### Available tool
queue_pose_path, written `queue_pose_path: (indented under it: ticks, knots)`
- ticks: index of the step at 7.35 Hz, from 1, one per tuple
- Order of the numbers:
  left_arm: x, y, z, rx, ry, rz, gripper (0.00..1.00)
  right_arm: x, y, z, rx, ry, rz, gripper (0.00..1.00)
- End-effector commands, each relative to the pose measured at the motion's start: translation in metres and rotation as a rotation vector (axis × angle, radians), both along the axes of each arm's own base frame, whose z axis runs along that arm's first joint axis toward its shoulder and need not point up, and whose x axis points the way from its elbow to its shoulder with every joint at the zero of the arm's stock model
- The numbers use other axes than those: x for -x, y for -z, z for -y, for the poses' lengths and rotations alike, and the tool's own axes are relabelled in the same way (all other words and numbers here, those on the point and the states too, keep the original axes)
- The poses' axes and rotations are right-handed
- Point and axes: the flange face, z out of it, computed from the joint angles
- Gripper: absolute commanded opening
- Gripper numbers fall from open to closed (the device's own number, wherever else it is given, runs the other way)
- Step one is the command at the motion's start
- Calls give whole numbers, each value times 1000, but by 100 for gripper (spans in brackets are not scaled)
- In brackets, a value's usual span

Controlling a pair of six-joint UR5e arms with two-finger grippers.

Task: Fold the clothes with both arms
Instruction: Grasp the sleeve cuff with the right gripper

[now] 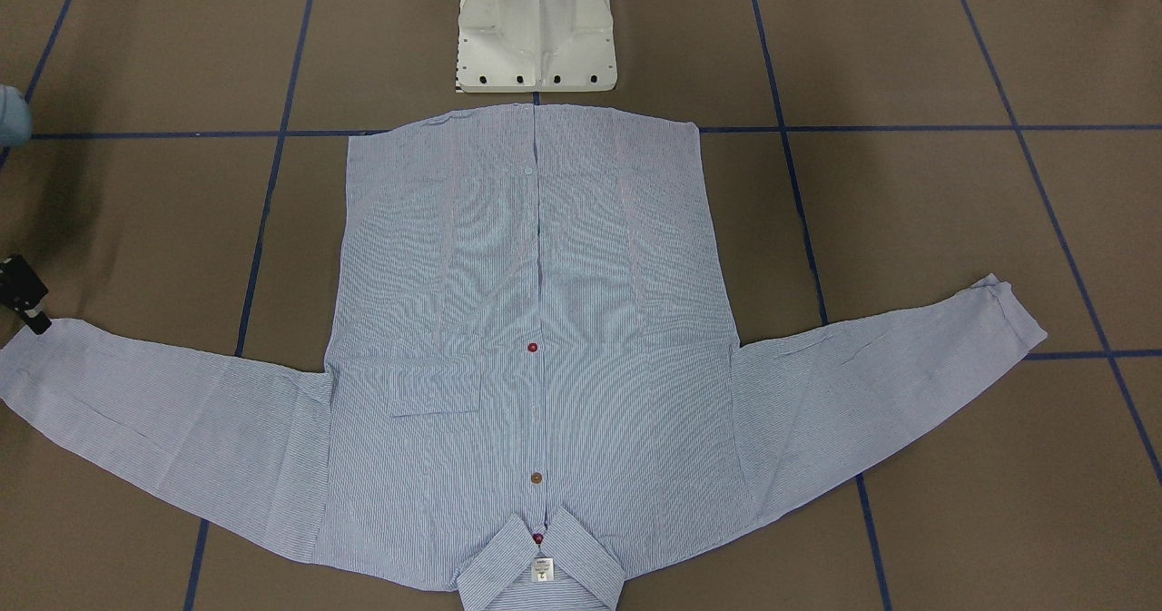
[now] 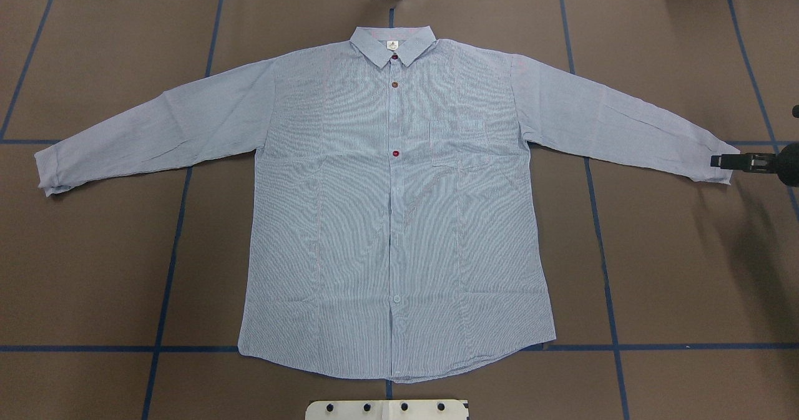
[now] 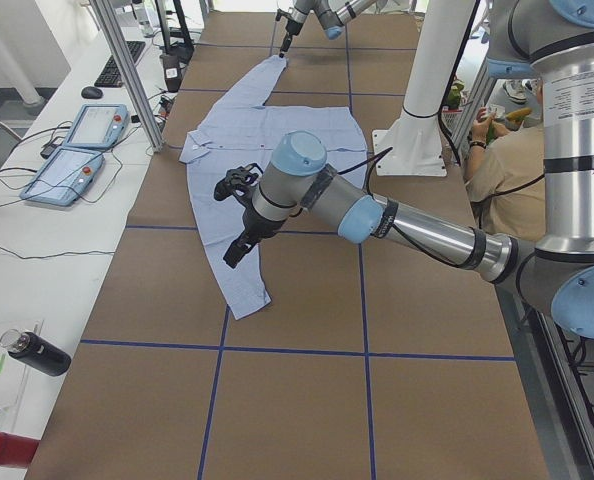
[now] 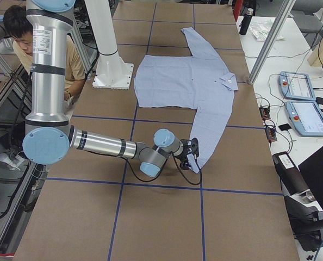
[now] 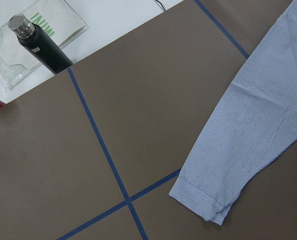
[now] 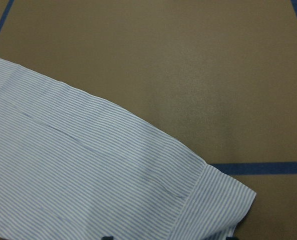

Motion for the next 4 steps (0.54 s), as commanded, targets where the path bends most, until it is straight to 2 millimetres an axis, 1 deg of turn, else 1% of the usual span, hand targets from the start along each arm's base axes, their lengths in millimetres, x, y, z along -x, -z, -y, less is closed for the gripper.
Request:
queue_pose_path:
  ticks: [1,2,3,4]
  knots:
    - [0,0,0,-2,1,-1,100,10,-11,-2,-2,-26,-36,64]
    - [0,-1,0,0,0,0,100,11,-10,-1,-4,-27,-37,63]
    - [0,-1,1,-2,-1,1,100,11,-10,0,-6,-33,-40,58]
    - [0,0,1,-5,-2,1,100,12,-10,0,-5,-34,-44,45]
